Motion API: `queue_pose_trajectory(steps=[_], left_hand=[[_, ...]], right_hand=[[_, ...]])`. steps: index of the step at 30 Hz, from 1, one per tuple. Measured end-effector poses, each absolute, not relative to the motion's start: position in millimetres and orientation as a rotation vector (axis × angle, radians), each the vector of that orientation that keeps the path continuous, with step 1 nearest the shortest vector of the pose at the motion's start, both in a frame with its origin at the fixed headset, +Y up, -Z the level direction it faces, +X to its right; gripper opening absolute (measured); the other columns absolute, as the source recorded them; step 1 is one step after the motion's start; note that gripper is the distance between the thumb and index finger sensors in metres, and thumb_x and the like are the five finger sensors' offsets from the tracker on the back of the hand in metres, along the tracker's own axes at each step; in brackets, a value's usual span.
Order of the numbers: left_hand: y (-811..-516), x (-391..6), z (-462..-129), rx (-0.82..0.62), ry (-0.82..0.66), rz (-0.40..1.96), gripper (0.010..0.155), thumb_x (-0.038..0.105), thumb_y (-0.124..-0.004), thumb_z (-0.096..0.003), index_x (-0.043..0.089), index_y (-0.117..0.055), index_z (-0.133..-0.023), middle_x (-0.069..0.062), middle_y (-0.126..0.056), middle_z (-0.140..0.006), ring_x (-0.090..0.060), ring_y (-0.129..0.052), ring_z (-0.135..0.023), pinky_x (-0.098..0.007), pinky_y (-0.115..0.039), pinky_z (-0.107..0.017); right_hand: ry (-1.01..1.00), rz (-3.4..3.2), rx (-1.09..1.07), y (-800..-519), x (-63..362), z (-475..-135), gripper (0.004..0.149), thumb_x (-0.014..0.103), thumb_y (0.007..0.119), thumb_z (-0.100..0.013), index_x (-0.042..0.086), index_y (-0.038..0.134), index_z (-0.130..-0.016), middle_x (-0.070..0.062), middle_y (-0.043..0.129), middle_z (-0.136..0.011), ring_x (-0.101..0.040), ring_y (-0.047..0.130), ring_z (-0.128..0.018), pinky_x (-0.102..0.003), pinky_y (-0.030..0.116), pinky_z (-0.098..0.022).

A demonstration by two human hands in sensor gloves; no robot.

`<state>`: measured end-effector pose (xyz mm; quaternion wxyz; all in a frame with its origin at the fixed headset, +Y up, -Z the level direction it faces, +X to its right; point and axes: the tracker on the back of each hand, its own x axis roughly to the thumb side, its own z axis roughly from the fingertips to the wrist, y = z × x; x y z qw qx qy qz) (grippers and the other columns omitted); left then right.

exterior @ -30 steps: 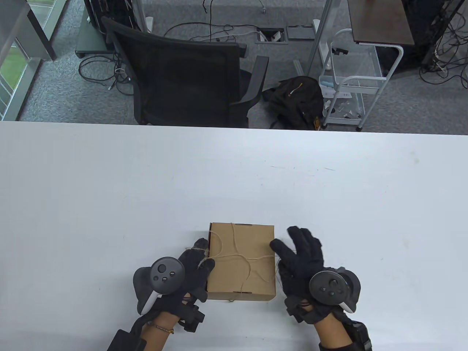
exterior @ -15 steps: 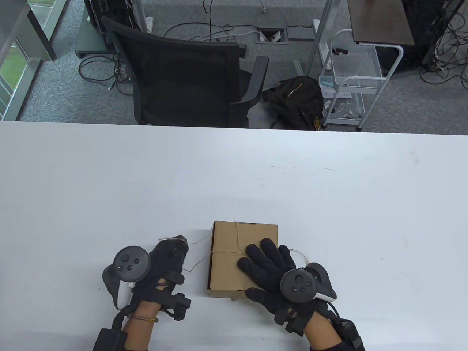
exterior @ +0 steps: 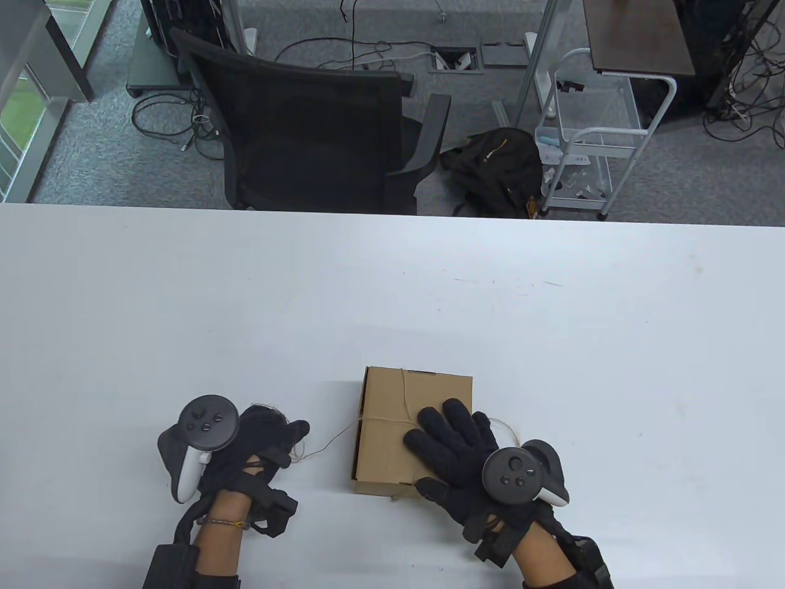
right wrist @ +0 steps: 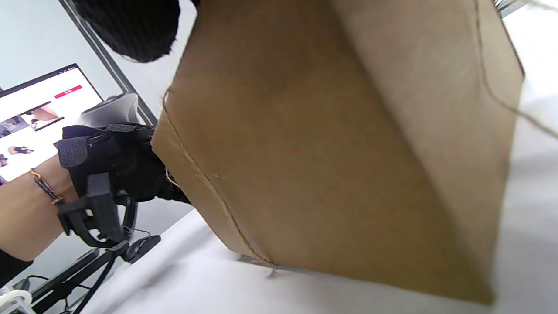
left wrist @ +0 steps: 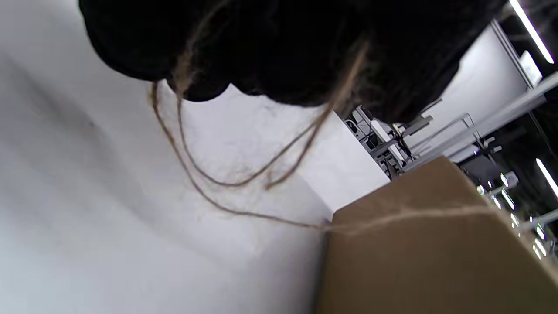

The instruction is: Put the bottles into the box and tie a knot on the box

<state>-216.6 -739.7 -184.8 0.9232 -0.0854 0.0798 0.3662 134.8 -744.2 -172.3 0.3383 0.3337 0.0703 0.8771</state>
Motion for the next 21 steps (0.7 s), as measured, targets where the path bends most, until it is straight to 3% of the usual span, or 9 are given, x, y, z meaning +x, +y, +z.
queue_pose_trajectory(steps=[1,3,5,7,10,14,16,18,21], left_hand=[[-738,-210,-184,-0.175,0.142,0.735,0.046,0.047,-0.101,-0.0410,0.009,-0.095,-0.066,-0.018,-0.081,-0.104,-0.052,-0.088,-0.090,-0.063,-0.079,-0.061],[-737,-196,-183,-0.165,0.064,0.736,0.062,0.040,-0.099,-0.0429,0.014,-0.081,-0.096,-0.026,-0.063,-0.117,-0.054,-0.084,-0.094,-0.064,-0.076,-0.064],[-737,-188,-180,-0.115,0.032,0.750,0.068,0.043,-0.088,-0.0502,0.013,-0.069,-0.109,-0.031,-0.064,-0.116,-0.050,-0.090,-0.089,-0.059,-0.080,-0.062],[-737,-184,-179,-0.107,0.001,0.794,0.068,0.041,-0.083,-0.0522,0.013,-0.066,-0.111,-0.029,-0.075,-0.111,-0.047,-0.095,-0.085,-0.057,-0.083,-0.060],[-745,-180,-179,-0.123,-0.048,0.929,0.074,0.046,-0.077,-0.0543,0.009,-0.057,-0.115,-0.031,-0.072,-0.112,-0.051,-0.093,-0.085,-0.059,-0.082,-0.058],[-754,-172,-182,-0.220,-0.141,0.994,0.091,0.053,-0.082,-0.0522,0.010,-0.039,-0.119,-0.030,-0.063,-0.118,-0.053,-0.089,-0.088,-0.059,-0.081,-0.059],[-757,-167,-182,-0.231,-0.137,0.998,0.094,0.052,-0.084,-0.0517,0.008,-0.034,-0.119,-0.029,-0.068,-0.116,-0.047,-0.096,-0.081,-0.055,-0.085,-0.055],[-756,-163,-180,-0.231,-0.115,0.976,0.092,0.050,-0.085,-0.0511,0.007,-0.038,-0.118,-0.027,-0.081,-0.106,-0.044,-0.103,-0.070,-0.051,-0.089,-0.049],[-747,-163,-178,-0.171,-0.105,0.887,0.091,0.050,-0.089,-0.0482,0.006,-0.047,-0.116,-0.018,-0.093,-0.087,-0.031,-0.109,-0.054,-0.043,-0.094,-0.039]], right_hand=[[0.176,2.264,0.870,-743,136,-173,0.069,0.049,0.067,-0.050,0.022,0.052,-0.111,-0.009,0.032,-0.119,-0.040,0.011,-0.104,-0.070,0.012,-0.066],[0.121,2.165,0.840,-738,143,-175,0.066,0.044,0.070,-0.050,0.026,0.053,-0.111,-0.013,0.039,-0.118,-0.044,0.022,-0.104,-0.071,0.016,-0.066],[0.027,2.044,0.761,-731,157,-176,0.064,0.038,0.075,-0.049,0.026,0.058,-0.109,-0.019,0.050,-0.116,-0.051,0.036,-0.102,-0.076,0.021,-0.065],[-0.090,1.993,0.645,-725,173,-178,0.063,0.031,0.078,-0.049,0.023,0.060,-0.108,-0.023,0.055,-0.113,-0.053,0.044,-0.099,-0.077,0.028,-0.065],[-0.181,2.047,0.414,-725,198,-182,0.065,0.020,0.081,-0.046,0.021,0.061,-0.108,-0.027,0.054,-0.111,-0.058,0.053,-0.094,-0.078,0.047,-0.062],[0.160,1.955,0.341,-751,199,-191,0.072,0.017,0.082,-0.046,0.017,0.051,-0.111,-0.035,0.040,-0.112,-0.067,0.043,-0.093,-0.080,0.049,-0.060],[0.273,1.974,0.400,-754,192,-193,0.069,0.018,0.080,-0.047,0.014,0.052,-0.110,-0.038,0.051,-0.107,-0.066,0.059,-0.088,-0.077,0.058,-0.058],[0.181,2.016,0.370,-750,187,-192,0.068,0.016,0.082,-0.045,0.011,0.057,-0.108,-0.041,0.064,-0.098,-0.059,0.078,-0.078,-0.069,0.070,-0.055],[0.012,2.174,0.312,-742,188,-189,0.062,0.019,0.086,-0.044,0.006,0.069,-0.102,-0.025,0.094,-0.075,-0.040,0.100,-0.056,-0.057,0.086,-0.043]])
